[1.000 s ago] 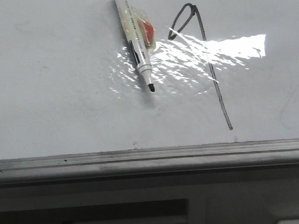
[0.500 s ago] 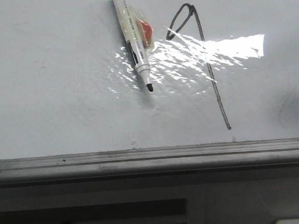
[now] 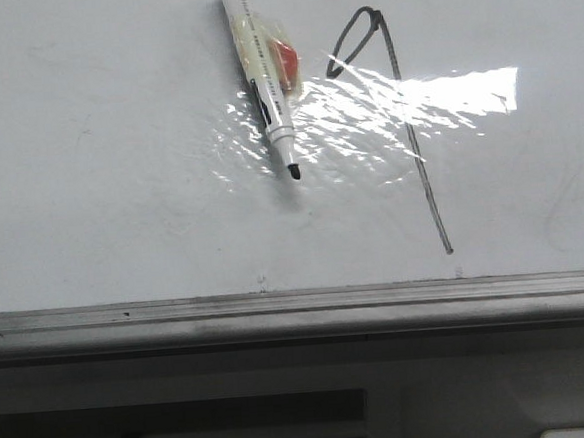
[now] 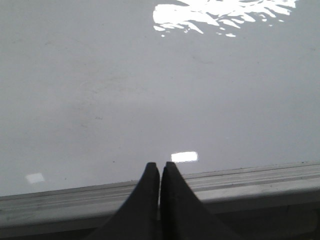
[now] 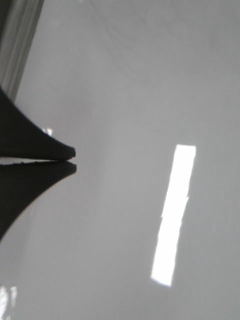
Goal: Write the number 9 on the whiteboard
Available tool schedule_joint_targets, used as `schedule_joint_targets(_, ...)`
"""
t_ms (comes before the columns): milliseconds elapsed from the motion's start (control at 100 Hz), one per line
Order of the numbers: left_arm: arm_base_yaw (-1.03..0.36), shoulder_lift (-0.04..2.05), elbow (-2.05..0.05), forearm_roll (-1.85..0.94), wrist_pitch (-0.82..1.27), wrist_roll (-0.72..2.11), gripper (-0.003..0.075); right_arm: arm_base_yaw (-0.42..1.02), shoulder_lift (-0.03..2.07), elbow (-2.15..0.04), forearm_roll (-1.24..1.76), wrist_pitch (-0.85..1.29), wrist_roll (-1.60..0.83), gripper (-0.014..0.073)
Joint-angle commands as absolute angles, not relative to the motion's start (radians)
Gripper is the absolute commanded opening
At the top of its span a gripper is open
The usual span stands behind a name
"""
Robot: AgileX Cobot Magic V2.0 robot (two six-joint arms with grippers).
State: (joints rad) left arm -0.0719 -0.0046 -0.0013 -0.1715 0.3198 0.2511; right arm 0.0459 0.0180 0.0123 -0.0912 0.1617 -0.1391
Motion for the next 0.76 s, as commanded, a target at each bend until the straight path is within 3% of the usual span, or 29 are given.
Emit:
schedule_joint_targets(0, -0.070, -0.031, 0.016, -0.186, 0.244, 0.239, -0.0020, 0.007, -0.031, 0.039, -0.093, 0.235, -0.137, -0.0041)
schedule_joint_targets(100, -0.070, -0.031, 0.016, -0.186, 0.245, 0.239, -0.0020, -0.027, -0.020, 0.039, -0.093, 0.330, -0.137, -0.0041)
schedule_joint_targets(750, -0.070, -0.031, 0.016, -0.186, 0.247, 0.239, -0.0020, -0.063, -0.026, 0.039, -0.093, 0.318, -0.137, -0.0041)
